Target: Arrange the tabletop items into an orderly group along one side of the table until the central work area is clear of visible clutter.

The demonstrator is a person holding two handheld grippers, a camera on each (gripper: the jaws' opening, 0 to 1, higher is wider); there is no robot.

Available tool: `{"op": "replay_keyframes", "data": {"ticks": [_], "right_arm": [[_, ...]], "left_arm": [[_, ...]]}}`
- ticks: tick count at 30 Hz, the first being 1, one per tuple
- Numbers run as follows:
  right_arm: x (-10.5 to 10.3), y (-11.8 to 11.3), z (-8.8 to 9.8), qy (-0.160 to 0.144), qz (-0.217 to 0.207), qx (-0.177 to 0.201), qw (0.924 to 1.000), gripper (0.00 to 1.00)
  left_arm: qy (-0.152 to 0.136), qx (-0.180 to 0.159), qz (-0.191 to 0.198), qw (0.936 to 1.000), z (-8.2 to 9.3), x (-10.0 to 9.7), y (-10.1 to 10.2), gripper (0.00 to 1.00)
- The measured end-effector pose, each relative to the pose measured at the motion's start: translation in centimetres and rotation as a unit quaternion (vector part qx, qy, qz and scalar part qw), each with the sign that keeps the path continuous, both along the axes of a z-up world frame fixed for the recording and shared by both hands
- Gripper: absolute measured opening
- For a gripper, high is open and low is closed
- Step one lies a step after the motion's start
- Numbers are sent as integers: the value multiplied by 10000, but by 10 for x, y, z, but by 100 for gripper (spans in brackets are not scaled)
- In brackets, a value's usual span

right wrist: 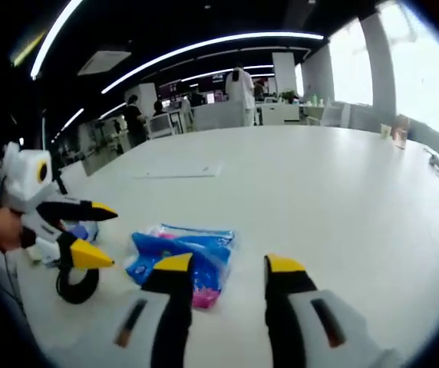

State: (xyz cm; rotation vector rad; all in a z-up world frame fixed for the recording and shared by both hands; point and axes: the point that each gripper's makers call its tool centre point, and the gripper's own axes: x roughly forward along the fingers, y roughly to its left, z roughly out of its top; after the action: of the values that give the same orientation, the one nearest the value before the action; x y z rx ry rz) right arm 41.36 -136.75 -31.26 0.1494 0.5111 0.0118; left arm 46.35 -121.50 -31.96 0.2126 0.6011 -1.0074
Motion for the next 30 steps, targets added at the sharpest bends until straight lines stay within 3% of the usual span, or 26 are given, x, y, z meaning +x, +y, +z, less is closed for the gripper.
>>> {"op": "replay_keyframes", "data": {"ticks": [12, 30], "right_arm": [[-6, 3, 15, -109, -32, 11, 9999, 42], [-5, 30, 46, -361, 128, 41, 9993, 45]], "left_arm": [[-107, -270, 381, 9989, 28, 11, 24, 77], [-169, -426, 989, 9940, 56, 21, 77, 76]]}}
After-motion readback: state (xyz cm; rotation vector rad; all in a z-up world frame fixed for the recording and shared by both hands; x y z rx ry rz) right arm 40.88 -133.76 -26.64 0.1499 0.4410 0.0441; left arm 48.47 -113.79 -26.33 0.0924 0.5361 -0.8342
